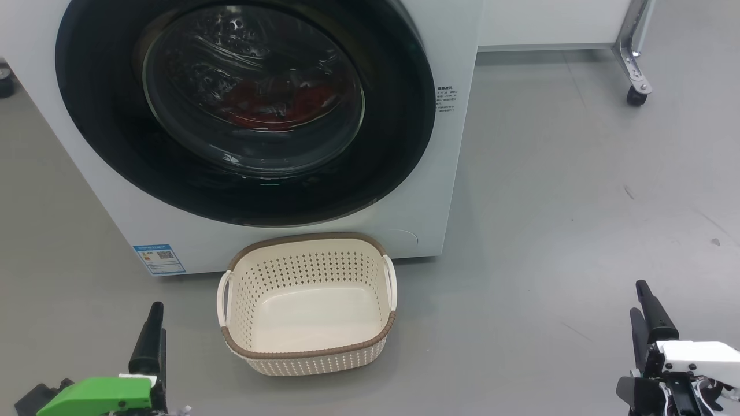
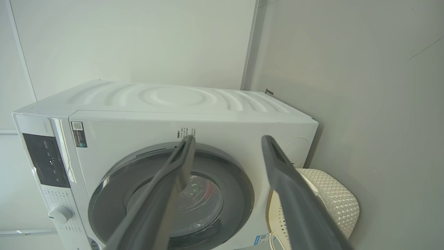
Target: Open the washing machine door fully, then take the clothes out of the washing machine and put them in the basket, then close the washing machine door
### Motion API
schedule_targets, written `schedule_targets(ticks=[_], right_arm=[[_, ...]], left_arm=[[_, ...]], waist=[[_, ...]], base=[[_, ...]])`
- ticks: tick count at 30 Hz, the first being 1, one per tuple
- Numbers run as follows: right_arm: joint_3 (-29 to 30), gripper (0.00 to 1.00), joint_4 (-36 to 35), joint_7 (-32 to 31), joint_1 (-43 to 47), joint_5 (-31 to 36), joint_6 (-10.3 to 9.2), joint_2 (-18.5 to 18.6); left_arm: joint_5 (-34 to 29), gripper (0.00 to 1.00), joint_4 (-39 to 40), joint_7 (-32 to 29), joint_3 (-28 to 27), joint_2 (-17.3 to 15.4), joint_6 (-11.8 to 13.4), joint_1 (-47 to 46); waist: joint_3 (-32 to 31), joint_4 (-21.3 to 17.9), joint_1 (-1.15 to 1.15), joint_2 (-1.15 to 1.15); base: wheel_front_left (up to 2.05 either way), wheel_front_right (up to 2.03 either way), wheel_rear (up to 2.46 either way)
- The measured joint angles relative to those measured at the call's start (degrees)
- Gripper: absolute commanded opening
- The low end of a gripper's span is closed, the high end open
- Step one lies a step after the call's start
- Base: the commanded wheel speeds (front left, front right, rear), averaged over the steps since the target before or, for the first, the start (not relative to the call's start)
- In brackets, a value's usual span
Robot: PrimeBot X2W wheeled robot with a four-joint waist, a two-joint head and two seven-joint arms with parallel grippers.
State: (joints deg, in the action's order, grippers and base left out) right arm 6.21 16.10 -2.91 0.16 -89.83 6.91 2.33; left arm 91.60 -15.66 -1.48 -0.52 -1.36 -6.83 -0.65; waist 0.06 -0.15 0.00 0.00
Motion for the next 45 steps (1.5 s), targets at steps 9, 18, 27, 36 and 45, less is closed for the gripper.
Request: schedule_targets(ticks=[9,18,27,36,45], right_arm=[[-1.02,1.0,-0.69,1.79,0.01,4.44,0.01,1.37],[-3.01,1.0,-1.46,3.87,0.01,11.44,0.01,3.65],[-5.52,1.0,-2.05,6.12,0.02,20.47,-0.6,6.27],[-8.27,1.0,-2.36,7.88,0.03,29.19,-2.56,8.48],[-10.87,1.0,-2.3,9.69,0.18,36.31,-4.39,9.27]], left_arm=[[-2.41,1.0,1.38,1.74,1.65,-0.1,0.0,-0.22],[-10.69,1.0,1.58,3.92,3.47,-2.44,0.08,-0.3],[-21.05,1.0,2.16,5.68,6.44,-4.77,1.87,-0.57],[-30.32,1.0,2.98,7.62,9.7,-5.83,4.11,-1.17],[-38.88,1.0,3.68,9.2,11.9,-6.37,6.26,-1.18]], waist=[[-0.11,0.02,0.0,0.0],[-0.25,0.06,0.0,0.0],[-0.31,0.16,0.0,0.0],[-0.37,0.2,0.0,0.0],[-0.48,0.04,0.0,0.0]], base=[[0.0,0.0,0.0],[0.0,0.0,0.0],[0.0,0.0,0.0],[0.0,0.0,0.0],[0.0,0.0,0.0]])
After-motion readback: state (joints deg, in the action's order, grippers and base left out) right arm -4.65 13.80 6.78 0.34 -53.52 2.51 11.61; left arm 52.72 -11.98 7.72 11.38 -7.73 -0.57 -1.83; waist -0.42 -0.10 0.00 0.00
